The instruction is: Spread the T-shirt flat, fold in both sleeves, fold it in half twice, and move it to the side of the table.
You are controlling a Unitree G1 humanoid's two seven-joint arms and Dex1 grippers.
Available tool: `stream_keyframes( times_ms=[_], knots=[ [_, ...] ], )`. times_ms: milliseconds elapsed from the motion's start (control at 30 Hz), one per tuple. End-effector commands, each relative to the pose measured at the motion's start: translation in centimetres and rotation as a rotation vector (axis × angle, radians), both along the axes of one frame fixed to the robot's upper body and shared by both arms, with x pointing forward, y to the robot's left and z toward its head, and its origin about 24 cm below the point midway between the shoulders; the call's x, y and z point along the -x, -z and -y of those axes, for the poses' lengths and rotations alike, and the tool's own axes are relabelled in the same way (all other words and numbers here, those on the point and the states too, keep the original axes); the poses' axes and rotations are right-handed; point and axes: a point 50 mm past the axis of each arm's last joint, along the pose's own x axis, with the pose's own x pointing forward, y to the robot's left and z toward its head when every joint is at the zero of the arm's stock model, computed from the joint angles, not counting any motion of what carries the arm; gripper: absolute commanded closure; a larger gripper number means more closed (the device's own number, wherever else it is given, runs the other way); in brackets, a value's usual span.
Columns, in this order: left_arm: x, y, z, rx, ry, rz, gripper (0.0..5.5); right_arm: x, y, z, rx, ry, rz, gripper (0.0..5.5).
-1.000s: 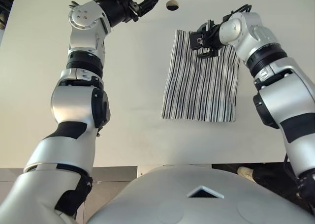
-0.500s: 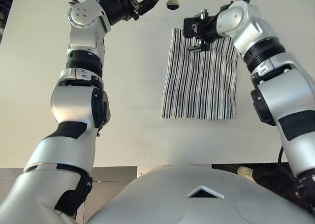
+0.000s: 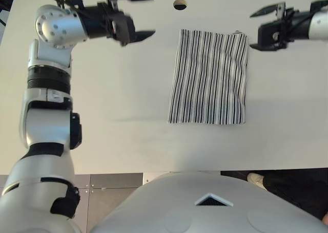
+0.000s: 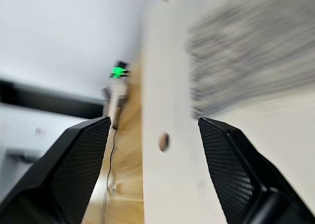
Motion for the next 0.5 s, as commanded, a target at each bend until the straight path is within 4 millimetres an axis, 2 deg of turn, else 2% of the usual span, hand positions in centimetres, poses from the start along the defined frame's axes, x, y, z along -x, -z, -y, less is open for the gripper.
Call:
stream_keyframes(
  times_ms=[33, 200, 367, 500],
  knots=[
    [3.6, 2.7, -0.9, -0.323, 0.215, -0.047, 2.2, 3.8, 0.6, 0.3, -0.018, -0.092, -0.065, 1.81],
    [6.1, 4.2, -0.3, -0.444, 0.375, -0.077, 2.2, 7.1, 1.6, 0.2, -0.012, -0.114, -0.164, 1.81],
    [6.8, 5.1, 1.2, -0.404, 0.427, -0.075, 2.2, 9.7, 2.9, 0.7, 0.017, -0.1, -0.261, 1.81],
    [7.1, 5.6, 1.4, -0.369, 0.407, -0.068, 2.2, 10.4, 3.2, 1.2, 0.109, -0.109, -0.31, 1.81]
  ],
)
